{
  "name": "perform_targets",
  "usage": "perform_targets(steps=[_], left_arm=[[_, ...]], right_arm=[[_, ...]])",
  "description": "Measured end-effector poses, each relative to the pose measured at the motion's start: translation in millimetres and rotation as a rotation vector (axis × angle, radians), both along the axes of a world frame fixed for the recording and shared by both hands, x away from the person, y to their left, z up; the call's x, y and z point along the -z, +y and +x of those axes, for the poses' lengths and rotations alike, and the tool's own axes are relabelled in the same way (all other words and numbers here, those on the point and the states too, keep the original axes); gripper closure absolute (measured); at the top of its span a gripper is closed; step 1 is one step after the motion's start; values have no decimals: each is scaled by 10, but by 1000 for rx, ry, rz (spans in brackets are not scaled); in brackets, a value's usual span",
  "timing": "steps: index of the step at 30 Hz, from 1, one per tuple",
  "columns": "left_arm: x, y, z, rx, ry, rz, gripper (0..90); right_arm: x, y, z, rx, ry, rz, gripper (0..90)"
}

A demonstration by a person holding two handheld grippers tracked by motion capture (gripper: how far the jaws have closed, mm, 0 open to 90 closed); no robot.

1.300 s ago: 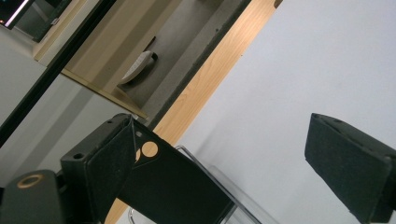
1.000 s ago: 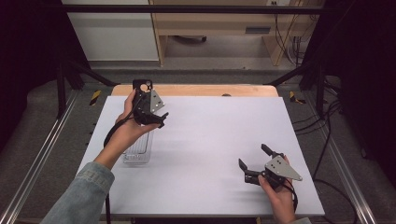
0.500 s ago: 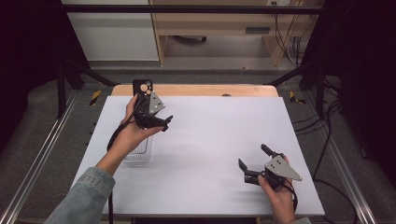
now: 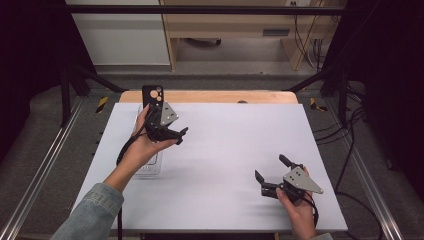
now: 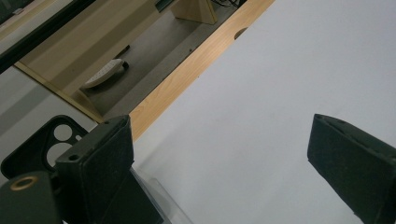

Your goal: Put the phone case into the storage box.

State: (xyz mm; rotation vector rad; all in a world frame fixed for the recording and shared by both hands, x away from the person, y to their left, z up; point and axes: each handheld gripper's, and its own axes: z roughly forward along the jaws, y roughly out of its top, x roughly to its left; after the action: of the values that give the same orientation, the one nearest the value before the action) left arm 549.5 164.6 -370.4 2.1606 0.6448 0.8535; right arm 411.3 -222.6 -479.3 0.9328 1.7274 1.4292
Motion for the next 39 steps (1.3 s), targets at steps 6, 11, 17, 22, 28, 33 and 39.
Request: perform_targets(steps=[6,11,17,22,28,33,39], left_arm=[[24,11,-59,-2,5,-30,61],[12,12,-130,1,6,-75,58],[-35,-6,-199,9,4,-109,54],[-57,-20,-233,13,2,-128,51],[-51,-15,-247,10,2,-143,48],[-50,-9,-268,12,-2,-154,41],[-55,-40,-304,19,-3,-186,38]], right_arm=[[-2,6,2,-1,6,-2,29],[-1,6,2,0,6,-1,29],[0,12,0,0,8,0,29],[0,15,1,0,5,-3,29],[4,12,3,3,9,0,29],[4,9,8,3,9,1,29],[8,7,23,6,10,0,29]])
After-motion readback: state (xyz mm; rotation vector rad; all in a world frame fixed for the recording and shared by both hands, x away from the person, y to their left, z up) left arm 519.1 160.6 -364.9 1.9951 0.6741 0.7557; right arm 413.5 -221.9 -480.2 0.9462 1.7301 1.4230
